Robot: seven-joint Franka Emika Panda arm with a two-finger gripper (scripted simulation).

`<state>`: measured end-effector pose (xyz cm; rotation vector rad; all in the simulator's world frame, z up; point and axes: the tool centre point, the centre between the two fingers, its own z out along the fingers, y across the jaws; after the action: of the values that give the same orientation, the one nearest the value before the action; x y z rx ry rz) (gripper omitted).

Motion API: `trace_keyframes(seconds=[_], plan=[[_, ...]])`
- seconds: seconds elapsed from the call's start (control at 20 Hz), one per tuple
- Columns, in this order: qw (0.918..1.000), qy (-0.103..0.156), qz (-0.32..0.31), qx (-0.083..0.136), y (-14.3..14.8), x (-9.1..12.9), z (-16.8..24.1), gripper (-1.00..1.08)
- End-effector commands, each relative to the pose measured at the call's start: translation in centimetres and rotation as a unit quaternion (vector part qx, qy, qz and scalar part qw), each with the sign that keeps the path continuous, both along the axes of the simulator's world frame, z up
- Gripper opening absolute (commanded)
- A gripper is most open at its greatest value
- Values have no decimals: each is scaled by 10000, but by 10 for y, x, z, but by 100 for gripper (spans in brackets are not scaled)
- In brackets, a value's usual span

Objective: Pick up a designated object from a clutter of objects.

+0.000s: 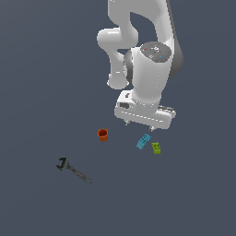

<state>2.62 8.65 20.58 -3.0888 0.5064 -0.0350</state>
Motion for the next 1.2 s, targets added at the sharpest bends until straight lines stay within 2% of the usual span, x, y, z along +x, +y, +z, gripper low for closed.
trace_keyframes(seconds=[0.0,0.3,0.65,1.15], plan=[[9997,15,-256,1,7,-1,-17,100],[9964,53,-850,0,24,-7,-56,100],[9889,92,-1486,-5,41,-18,-97,100],[9800,121,-1985,-12,54,-29,-130,100]])
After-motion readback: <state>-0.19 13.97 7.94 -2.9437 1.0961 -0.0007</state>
